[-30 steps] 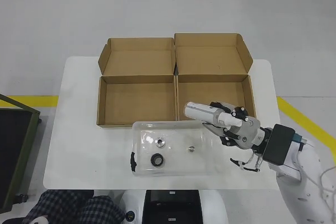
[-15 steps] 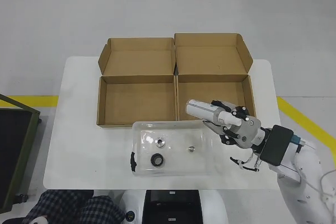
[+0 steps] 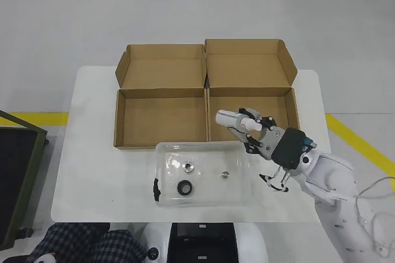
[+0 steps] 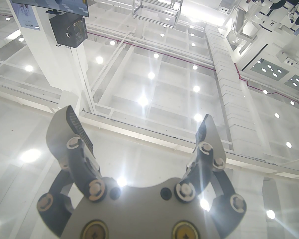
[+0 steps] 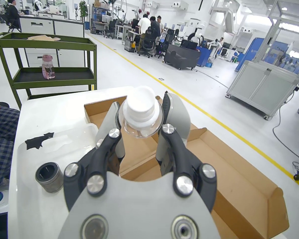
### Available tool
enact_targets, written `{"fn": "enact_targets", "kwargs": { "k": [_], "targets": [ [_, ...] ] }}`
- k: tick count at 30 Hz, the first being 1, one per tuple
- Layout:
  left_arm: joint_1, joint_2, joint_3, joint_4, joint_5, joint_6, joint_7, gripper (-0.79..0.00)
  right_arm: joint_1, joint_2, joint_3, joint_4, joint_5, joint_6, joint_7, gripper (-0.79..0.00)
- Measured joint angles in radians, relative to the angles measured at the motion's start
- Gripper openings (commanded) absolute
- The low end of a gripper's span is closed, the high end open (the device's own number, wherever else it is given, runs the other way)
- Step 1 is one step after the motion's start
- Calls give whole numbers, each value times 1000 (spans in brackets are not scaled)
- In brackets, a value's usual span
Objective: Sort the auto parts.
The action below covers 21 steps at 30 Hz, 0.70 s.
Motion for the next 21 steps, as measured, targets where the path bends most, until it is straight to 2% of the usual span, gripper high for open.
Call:
{"fn": "enact_targets", "kwargs": {
  "k": [6,21],
  "targets": [
    [0,0,0,0,0,0,0,0,88,-14,-61,128,86,41,100,-785],
    [0,0,0,0,0,0,0,0,222,-38,-144,318,108,150,248,-785]
  ]
}}
